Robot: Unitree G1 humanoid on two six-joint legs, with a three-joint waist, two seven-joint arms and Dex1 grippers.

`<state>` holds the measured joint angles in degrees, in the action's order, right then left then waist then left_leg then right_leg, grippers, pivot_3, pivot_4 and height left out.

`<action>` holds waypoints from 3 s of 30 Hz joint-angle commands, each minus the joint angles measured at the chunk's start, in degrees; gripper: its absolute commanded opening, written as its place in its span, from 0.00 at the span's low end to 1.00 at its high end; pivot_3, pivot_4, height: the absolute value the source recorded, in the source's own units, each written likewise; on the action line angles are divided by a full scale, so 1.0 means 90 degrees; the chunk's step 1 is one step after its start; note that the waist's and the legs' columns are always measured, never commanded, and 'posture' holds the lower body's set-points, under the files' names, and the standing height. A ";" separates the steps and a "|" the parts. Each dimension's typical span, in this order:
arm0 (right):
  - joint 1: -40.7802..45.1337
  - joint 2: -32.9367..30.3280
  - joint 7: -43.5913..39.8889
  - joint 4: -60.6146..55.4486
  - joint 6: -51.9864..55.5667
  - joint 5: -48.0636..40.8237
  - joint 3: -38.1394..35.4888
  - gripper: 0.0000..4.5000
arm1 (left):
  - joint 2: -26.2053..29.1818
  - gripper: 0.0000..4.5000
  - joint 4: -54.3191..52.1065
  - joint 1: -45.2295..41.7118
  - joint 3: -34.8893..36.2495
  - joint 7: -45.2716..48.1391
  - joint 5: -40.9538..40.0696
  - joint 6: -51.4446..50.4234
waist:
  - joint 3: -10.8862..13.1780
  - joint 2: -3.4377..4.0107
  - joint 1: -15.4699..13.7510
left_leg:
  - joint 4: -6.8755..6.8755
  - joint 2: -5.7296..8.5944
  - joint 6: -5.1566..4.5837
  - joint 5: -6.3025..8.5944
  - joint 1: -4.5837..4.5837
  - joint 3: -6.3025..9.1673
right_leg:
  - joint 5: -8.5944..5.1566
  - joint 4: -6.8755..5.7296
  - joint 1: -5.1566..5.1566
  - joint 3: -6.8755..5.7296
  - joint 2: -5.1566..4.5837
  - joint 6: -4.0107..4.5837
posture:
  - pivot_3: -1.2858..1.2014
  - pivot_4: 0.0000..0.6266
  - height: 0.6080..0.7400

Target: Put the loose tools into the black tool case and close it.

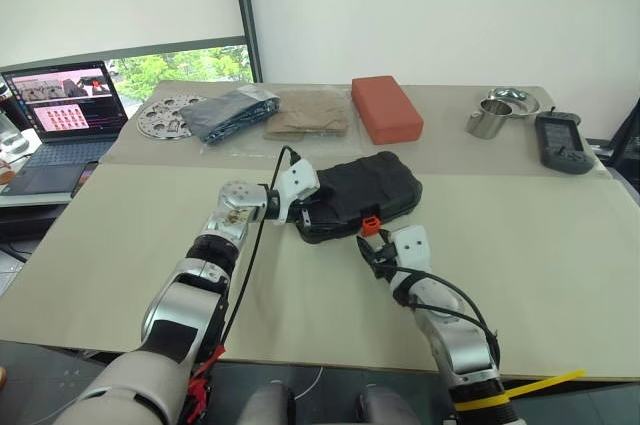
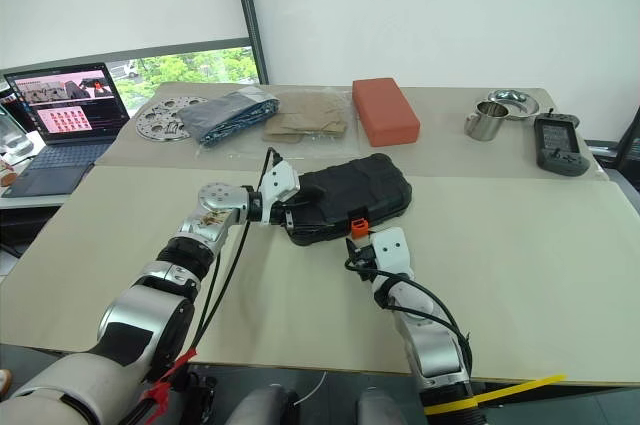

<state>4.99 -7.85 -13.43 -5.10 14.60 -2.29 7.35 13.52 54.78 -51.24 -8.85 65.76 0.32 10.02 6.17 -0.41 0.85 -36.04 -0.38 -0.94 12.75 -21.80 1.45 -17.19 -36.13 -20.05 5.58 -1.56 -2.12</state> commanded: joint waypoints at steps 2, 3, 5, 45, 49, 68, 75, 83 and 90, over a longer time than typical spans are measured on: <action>0.0139 0.0033 0.0087 -0.0171 -0.0121 0.0048 -0.0069 0.47 | -0.0069 1.00 0.0645 0.0462 -0.0464 0.0034 0.0475 -0.0271 | 0.0000 0.0000 0.0000 | 0.0000 0.0000 0.0000 0.0000 0.0000 0.0000 | 0.0000 0.0000 0.0000 0.0000 0.0000 0.0000 | 0.52 0.24 1.00; 0.0142 0.0036 0.0107 -0.0172 -0.0146 0.0053 -0.0087 0.42 | -0.0064 1.00 0.0646 0.0468 -0.0463 0.0032 0.0476 -0.0269 | -0.0001 0.0000 0.0001 | 0.0000 0.0000 0.0000 0.0000 0.0000 0.0000 | 0.0000 0.0000 0.0000 0.0000 0.0000 0.0000 | 0.52 0.24 1.00; 0.0127 0.0020 0.0115 -0.0200 -0.0198 0.0066 -0.0113 0.27 | -0.0061 1.00 0.0647 0.0478 -0.0465 0.0032 0.0478 -0.0269 | -0.0002 -0.0002 0.0002 | 0.0000 0.0000 0.0000 0.0000 0.0001 0.0000 | 0.0000 0.0000 0.0000 0.0000 0.0000 0.0000 | 0.52 0.24 1.00; 0.0109 -0.0226 -0.0201 -0.0875 0.0275 0.0004 -0.0165 0.68 | -0.0098 1.00 0.0678 0.0531 -0.0481 -0.0018 0.0493 -0.0230 | 0.0001 -0.0013 0.0006 | 0.0003 -0.0005 0.0000 0.0000 0.0002 0.0000 | -0.0001 0.0006 -0.0005 0.0001 -0.0002 -0.0002 | 0.52 0.24 1.00; -0.0098 -0.0311 -0.0209 -0.1158 0.0360 -0.0005 -0.0221 0.68 | -0.0103 1.00 0.0699 0.0517 -0.0476 -0.0026 0.0499 -0.0217 | -0.0002 -0.0017 -0.0001 | 0.0003 -0.0004 0.0000 0.0000 0.0001 0.0000 | -0.0001 0.0012 -0.0007 0.0000 -0.0004 -0.0002 | 0.52 0.24 1.00; 0.0155 -0.0205 -0.0198 -0.0857 0.0337 0.0083 -0.0089 0.01 | -0.0112 1.00 0.0734 0.0448 -0.0470 -0.0039 0.0517 -0.0210 | -0.0002 -0.0019 0.0005 | 0.0006 -0.0004 0.0001 0.0000 0.0000 0.0000 | -0.0002 0.0017 -0.0010 -0.0001 -0.0008 -0.0003 | 0.52 0.24 1.00; 0.0349 -0.0178 -0.0244 -0.0564 0.0290 0.0111 -0.0034 0.01 | -0.0102 1.00 0.0724 0.0462 -0.0456 -0.0064 0.0504 -0.0220 | -0.0002 -0.0022 0.0046 | 0.0007 -0.0007 0.0001 0.0000 0.0007 0.0000 | -0.0002 0.0015 -0.0009 0.0001 -0.0007 -0.0003 | 0.52 0.24 1.00; 0.0554 -0.0147 -0.0287 -0.0281 0.0288 0.0128 -0.0014 0.01 | -0.0109 1.00 0.0736 0.0461 -0.0447 -0.0093 0.0494 -0.0219 | -0.0001 -0.0023 0.0108 | 0.0008 -0.0012 0.0001 0.0001 0.0018 -0.0001 | -0.0002 0.0015 -0.0008 0.0001 -0.0006 -0.0003 | 0.52 0.24 1.00; 0.0656 -0.0134 -0.0340 -0.0180 0.0263 0.0087 -0.0006 0.01 | -0.0109 1.00 0.0730 0.0469 -0.0443 -0.0112 0.0472 -0.0225 | 0.0000 -0.0025 0.0156 | 0.0009 -0.0016 0.0001 0.0001 0.0024 -0.0001 | -0.0001 0.0014 -0.0006 0.0002 -0.0006 -0.0004 | 0.52 0.24 1.00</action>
<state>8.77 -9.58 -16.26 -6.39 18.41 -1.26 7.06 13.67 55.49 -50.91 -8.85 64.12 0.53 10.14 6.17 -0.63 2.25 -35.96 -0.53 -0.92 12.75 -21.59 1.44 -17.20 -36.00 -20.11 5.59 -1.62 -2.16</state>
